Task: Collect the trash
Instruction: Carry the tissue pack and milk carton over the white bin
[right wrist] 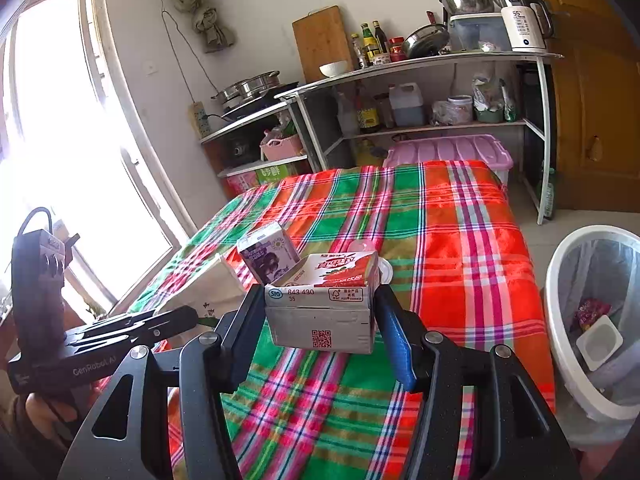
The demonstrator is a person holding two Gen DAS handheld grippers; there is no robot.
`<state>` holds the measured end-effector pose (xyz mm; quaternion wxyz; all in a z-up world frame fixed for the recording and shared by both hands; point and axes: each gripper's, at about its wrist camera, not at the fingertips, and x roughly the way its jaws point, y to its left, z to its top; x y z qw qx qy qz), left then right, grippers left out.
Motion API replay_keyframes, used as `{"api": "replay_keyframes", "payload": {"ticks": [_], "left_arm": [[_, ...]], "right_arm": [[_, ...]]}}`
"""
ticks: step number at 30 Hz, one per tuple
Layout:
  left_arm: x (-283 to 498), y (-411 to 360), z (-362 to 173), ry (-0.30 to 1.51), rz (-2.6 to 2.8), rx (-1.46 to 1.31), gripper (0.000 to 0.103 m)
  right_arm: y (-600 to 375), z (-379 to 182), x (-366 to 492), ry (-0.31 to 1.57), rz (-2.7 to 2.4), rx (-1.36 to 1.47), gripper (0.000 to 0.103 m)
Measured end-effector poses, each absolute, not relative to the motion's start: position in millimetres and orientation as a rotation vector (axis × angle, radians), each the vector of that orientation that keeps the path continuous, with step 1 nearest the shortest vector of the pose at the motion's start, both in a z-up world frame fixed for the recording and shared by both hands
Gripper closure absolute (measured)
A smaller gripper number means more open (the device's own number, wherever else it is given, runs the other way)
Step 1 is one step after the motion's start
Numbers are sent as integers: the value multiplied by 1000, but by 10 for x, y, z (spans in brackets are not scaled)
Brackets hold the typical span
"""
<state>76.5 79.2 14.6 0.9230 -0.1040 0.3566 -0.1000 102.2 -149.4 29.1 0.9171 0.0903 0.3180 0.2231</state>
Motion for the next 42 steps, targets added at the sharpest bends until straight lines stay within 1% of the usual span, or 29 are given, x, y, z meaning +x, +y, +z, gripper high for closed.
{"api": "replay_keyframes", "payload": {"ticks": [18, 42], "left_arm": [[752, -49, 269, 715, -304, -98, 67], [942, -1354, 426, 709, -480, 11, 67]], "right_arm": [[-2112, 365, 823, 613, 378, 247, 47], [-3339, 473, 631, 558, 196, 345, 47]]}}
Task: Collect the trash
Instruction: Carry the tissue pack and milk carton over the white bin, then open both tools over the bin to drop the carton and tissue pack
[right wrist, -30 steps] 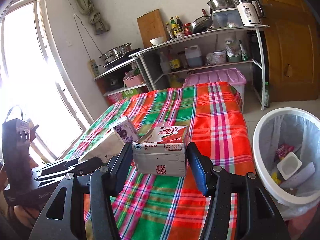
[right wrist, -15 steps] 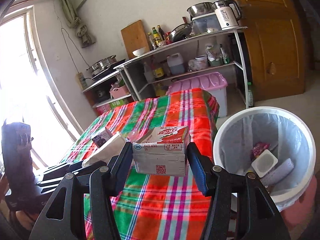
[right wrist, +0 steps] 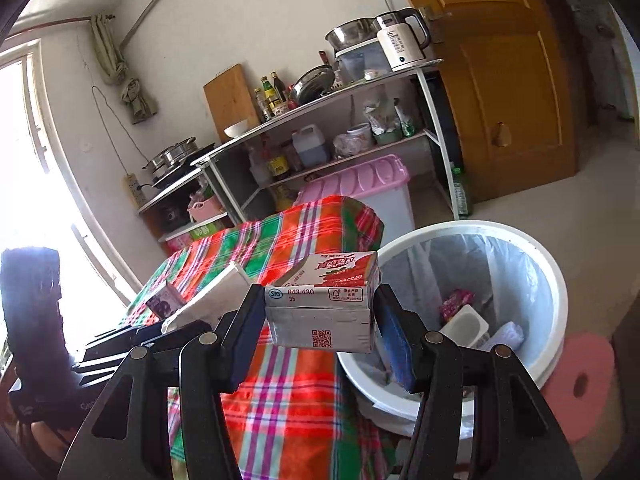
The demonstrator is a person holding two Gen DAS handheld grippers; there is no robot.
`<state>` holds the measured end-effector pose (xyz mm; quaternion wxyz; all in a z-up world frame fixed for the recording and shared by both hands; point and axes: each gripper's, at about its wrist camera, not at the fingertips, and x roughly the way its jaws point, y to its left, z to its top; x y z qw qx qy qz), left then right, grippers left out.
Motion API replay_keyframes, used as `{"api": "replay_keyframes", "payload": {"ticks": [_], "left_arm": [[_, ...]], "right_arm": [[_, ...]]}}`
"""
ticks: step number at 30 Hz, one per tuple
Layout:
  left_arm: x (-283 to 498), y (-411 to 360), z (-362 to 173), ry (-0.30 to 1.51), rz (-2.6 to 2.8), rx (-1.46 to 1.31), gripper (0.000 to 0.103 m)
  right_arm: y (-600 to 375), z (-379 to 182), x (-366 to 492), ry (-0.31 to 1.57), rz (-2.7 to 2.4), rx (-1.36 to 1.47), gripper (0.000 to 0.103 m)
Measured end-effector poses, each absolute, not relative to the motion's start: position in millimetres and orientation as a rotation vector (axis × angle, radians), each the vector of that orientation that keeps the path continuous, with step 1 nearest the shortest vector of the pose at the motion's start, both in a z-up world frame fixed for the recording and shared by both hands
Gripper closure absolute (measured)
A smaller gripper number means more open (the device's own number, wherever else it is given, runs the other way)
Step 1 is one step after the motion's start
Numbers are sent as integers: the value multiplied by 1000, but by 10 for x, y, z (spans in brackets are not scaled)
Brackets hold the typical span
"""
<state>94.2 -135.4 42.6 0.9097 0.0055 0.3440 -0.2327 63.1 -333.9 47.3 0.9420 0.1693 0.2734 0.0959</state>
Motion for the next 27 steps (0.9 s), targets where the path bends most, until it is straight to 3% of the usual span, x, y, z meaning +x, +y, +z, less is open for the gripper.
{"api": "replay_keyframes", "payload": {"ticks": [21, 22, 24, 27], "left_arm": [[1303, -2174, 158, 836, -565, 30, 66], [1307, -2194, 138, 846, -559, 35, 65], [1276, -2230, 121, 831, -545, 70, 53], [1286, -2213, 98, 845, -555, 54, 51]], "right_arm": [[-4076, 102, 938, 718, 52, 354, 46], [-4083, 81, 956, 729, 45, 349, 46], [-4091, 59, 976, 742, 38, 336, 46], [-4106, 28, 941, 741, 41, 338, 46]]}}
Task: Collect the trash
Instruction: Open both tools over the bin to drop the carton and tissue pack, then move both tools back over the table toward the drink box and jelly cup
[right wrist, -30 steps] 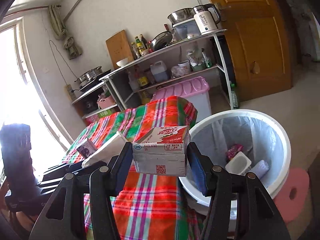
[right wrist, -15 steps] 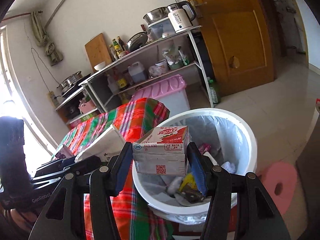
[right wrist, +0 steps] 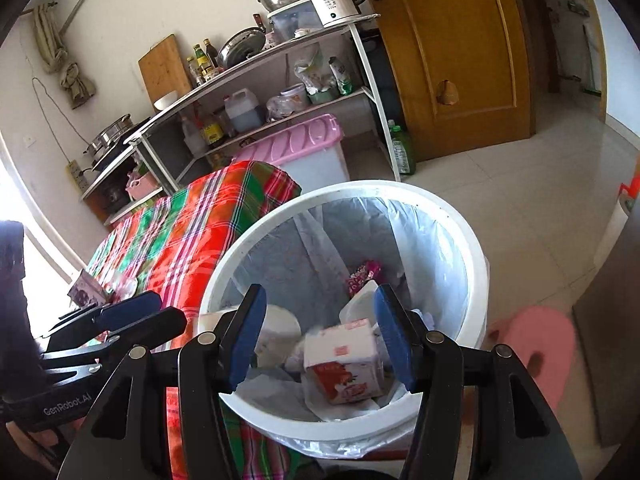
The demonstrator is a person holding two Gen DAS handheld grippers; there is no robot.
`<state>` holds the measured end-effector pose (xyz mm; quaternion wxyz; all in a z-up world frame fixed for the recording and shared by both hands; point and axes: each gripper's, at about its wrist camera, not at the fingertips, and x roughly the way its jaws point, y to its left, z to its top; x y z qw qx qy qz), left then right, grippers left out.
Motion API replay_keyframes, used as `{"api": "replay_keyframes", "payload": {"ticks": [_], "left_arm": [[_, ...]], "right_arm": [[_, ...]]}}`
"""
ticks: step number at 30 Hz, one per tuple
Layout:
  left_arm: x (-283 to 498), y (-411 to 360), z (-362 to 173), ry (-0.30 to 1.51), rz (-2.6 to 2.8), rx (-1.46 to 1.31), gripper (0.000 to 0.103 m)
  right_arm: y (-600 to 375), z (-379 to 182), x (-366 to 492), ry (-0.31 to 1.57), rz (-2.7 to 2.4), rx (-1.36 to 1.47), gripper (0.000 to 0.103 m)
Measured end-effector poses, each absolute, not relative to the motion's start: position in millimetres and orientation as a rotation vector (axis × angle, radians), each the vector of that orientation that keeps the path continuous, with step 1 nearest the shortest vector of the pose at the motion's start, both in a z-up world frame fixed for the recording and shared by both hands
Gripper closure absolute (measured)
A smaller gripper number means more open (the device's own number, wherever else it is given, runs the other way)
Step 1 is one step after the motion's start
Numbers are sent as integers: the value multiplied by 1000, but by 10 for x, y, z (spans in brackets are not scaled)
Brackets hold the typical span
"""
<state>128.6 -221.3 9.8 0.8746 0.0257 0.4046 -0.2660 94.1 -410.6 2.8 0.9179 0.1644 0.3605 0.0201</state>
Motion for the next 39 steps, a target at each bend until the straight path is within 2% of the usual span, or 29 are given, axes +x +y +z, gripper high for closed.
{"api": "replay_keyframes", "payload": {"ticks": [5, 11, 25, 39], "left_arm": [[1271, -2116, 119, 841, -543, 32, 51], [1181, -1844, 202, 792, -480, 24, 43], [1003, -886, 243, 751, -330, -95, 42], [880, 11, 209, 717, -174, -159, 37]], "right_arm": [[-4127, -6, 897, 746, 32, 351, 44], [-4007, 56, 852, 728, 50, 350, 44], [-3334, 198, 870, 713, 176, 295, 44], [-2471, 162, 992, 750, 325, 191, 43]]}}
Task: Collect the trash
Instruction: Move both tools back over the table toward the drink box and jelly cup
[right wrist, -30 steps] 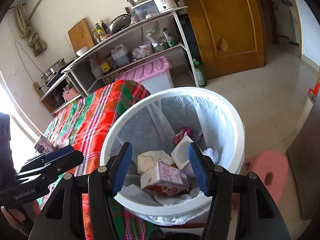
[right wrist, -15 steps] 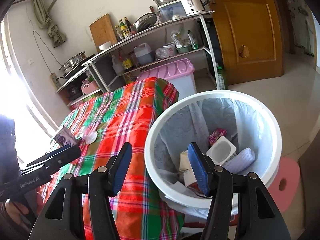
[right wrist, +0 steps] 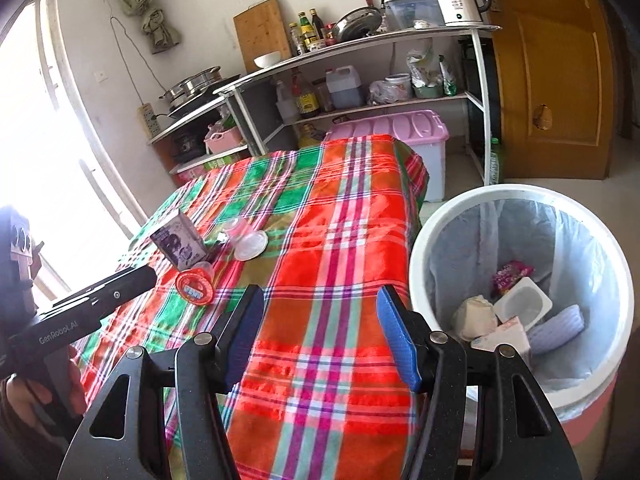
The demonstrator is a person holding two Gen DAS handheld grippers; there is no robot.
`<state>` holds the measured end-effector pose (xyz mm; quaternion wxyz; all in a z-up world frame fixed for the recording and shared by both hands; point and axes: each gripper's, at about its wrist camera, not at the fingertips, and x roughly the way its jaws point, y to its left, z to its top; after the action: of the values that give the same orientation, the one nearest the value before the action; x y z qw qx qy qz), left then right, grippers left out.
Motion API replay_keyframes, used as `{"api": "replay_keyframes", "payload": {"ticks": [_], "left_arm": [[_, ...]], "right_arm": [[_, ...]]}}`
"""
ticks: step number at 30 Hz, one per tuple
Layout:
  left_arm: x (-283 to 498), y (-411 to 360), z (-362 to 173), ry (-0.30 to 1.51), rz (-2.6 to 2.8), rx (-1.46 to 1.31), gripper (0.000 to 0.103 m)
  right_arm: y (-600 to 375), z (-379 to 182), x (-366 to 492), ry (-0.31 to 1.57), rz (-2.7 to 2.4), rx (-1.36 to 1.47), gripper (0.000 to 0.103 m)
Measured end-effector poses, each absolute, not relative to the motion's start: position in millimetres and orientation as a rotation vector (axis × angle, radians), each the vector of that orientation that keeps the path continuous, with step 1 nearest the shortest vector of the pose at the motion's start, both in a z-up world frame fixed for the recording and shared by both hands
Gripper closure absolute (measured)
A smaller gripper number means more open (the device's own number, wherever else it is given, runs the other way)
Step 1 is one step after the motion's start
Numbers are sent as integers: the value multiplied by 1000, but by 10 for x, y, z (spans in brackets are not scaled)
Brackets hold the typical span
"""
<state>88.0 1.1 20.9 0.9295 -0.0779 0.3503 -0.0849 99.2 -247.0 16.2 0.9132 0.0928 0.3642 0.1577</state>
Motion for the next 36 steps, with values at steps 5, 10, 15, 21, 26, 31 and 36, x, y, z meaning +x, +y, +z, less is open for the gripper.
{"api": "replay_keyframes", "payload": {"ticks": [5, 10, 15, 21, 26, 31, 36], "left_arm": [[909, 304, 172, 723, -128, -196, 35], [936, 529, 139, 724, -118, -202, 34], [1003, 722, 108, 732, -94, -199, 33], [1083, 865, 96, 723, -110, -174, 31], [1184, 976, 68, 736, -135, -213, 30], [1247, 1005, 68, 733, -155, -219, 30], [1349, 945, 77, 735, -202, -206, 30]], "right_arm": [[-2130, 127, 1033, 767, 386, 136, 40], [-1814, 12, 1144, 818, 458, 135, 38], [-1512, -64, 1220, 851, 494, 85, 38], [-1233, -115, 1303, 865, 518, 21, 38], [-991, -167, 1373, 871, 541, -23, 37], [-813, -265, 1496, 890, 521, -70, 37], [-803, -305, 1609, 908, 495, -64, 37]]}}
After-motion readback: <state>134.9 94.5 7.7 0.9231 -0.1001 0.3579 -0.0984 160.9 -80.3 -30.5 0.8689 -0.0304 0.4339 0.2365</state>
